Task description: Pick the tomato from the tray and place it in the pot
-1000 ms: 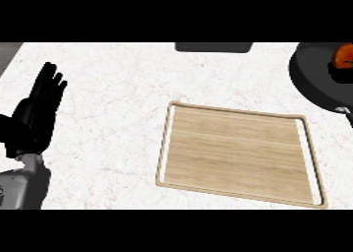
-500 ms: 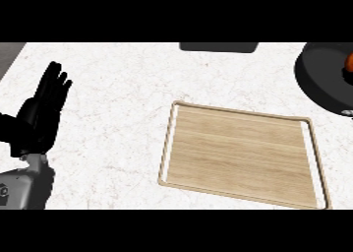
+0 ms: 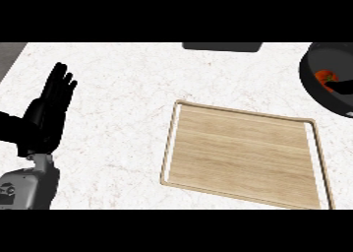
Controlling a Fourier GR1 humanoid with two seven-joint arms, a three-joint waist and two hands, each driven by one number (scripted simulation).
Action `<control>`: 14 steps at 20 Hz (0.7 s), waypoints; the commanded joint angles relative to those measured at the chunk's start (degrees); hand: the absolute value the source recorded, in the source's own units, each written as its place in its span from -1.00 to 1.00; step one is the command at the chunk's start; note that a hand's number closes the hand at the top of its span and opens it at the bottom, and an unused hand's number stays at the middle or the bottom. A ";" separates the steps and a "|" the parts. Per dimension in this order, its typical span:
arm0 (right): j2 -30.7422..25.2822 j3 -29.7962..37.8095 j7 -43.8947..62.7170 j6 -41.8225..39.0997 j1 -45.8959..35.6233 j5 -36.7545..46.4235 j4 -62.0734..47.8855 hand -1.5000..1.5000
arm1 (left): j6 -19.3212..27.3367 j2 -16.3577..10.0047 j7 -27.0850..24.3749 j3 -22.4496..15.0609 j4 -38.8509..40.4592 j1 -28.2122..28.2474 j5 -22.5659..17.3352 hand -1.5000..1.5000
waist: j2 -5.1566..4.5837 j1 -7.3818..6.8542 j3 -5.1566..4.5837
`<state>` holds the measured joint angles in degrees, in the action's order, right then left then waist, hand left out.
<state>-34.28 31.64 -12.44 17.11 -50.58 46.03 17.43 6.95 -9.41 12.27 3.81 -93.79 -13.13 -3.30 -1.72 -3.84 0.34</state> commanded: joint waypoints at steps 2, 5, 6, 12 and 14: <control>0.49 6.33 -8.95 -5.99 -0.72 -7.85 -2.40 -1.00 | -0.28 -1.46 1.89 1.00 -1.70 0.10 -0.34 0.00 | 0.31 0.10 0.09; -1.15 11.57 -11.92 -8.01 -2.78 -13.44 -1.71 -1.00 | 0.48 0.03 0.76 0.40 -0.27 -0.59 -0.02 0.00 | 0.06 0.38 0.14; -2.01 12.81 -12.91 -9.80 -2.45 -14.82 -2.21 -1.00 | 0.40 -0.22 2.20 -0.07 -1.00 -1.35 0.13 0.00 | 0.17 0.63 0.14; -6.04 18.67 -17.52 -15.41 0.53 -20.98 -4.33 -1.00 | -0.23 -2.44 1.34 3.17 2.83 -3.49 -0.69 0.00 | -0.01 1.63 0.04; -7.95 19.15 -18.99 -17.32 2.37 -21.65 -4.87 -1.00 | -0.60 -2.26 2.80 2.25 -0.03 -2.54 -0.96 0.00 | 0.39 1.36 0.01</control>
<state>-39.65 48.23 -28.33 3.33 -50.44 27.26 13.55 6.51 -10.73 13.50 5.46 -93.47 -14.31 -4.03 -1.55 -2.93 0.38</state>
